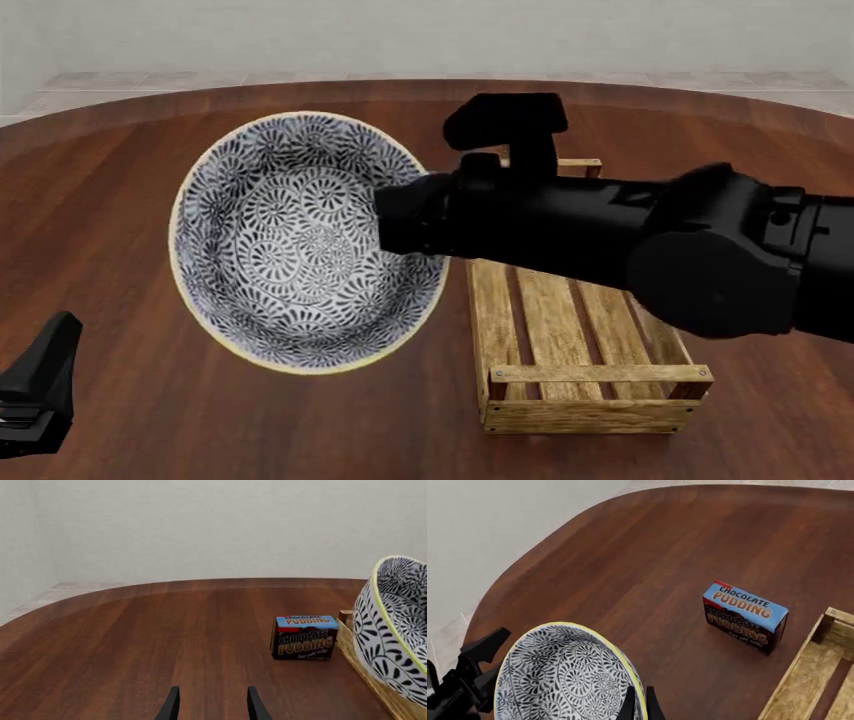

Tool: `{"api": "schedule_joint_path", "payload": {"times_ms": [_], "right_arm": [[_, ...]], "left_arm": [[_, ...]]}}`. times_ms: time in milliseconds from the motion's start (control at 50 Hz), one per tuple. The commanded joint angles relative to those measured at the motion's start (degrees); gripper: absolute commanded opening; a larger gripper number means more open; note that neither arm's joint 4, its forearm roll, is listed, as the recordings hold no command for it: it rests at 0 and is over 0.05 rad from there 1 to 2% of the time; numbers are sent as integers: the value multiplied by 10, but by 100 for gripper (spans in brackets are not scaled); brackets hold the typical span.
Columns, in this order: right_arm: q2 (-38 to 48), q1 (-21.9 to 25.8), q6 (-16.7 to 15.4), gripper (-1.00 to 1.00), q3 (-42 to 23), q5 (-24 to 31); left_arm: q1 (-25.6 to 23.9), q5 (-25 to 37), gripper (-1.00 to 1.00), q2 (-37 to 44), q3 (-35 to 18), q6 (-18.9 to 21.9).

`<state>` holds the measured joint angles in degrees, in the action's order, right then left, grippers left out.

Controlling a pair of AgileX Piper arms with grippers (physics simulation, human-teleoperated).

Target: Pick up the bowl on the left and put it in the tray.

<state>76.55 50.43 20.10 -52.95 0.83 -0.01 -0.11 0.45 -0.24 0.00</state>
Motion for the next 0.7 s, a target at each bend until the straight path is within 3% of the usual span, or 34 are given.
{"api": "schedule_joint_path", "payload": {"times_ms": [20, 700], "right_arm": [[-22, -12, 18, -100, -1, 7], [-58, -57, 44, -100, 0, 28]], "left_arm": [[0, 0, 100, 0, 0, 0], [0, 0, 100, 0, 0, 0]]}}
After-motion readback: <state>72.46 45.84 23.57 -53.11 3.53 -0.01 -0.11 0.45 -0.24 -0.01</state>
